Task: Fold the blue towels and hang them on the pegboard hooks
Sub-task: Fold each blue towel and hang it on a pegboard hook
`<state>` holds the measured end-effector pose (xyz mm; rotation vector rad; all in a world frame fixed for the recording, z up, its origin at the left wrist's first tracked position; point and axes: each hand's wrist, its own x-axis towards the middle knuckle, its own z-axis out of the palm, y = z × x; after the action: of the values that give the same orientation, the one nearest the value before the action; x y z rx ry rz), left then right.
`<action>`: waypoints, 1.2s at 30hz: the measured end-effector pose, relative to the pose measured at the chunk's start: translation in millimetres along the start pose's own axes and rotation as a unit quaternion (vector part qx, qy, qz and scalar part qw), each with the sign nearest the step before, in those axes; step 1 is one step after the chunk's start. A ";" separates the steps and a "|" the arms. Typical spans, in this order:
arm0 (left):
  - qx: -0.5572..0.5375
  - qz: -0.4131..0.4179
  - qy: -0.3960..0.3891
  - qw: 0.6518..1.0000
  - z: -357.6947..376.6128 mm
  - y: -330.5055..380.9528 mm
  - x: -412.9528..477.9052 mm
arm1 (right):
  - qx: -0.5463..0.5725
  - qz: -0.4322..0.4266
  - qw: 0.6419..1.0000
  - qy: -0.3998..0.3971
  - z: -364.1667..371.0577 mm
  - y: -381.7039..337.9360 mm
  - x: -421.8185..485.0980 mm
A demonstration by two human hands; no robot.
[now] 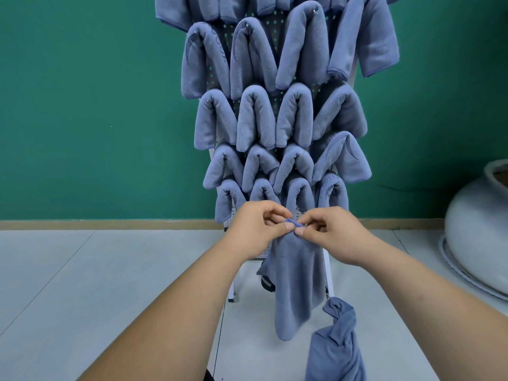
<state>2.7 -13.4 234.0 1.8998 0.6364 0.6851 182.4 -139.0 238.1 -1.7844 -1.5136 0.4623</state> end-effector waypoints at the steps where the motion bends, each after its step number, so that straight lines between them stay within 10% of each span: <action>1: 0.014 0.005 -0.001 1.000 0.4 -0.1 0.3 | 0.002 -0.001 1.000 -0.002 0.5 -0.6 -0.4; 6: 0.088 0.025 -0.012 0.996 -0.1 -2.0 1.2 | -0.004 -0.004 1.000 -0.007 0.8 -1.5 -1.8; 20: 0.016 -0.008 0.271 0.963 -81.0 -32.6 4.7 | -0.245 0.085 0.959 -0.114 -41.2 66.8 -7.3; 31: 0.131 -0.060 0.267 0.953 -107.4 -65.7 -1.6 | -0.424 0.164 0.887 0.085 -52.3 53.6 -4.6; 36: 0.239 -0.119 0.262 0.927 -104.6 -70.8 -2.4 | -0.204 0.051 0.969 0.128 -63.0 32.1 -9.7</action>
<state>-81.4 76.7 206.6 2.0268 1.4611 0.9493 245.4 -168.3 254.8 -2.1477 -1.4087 -0.0420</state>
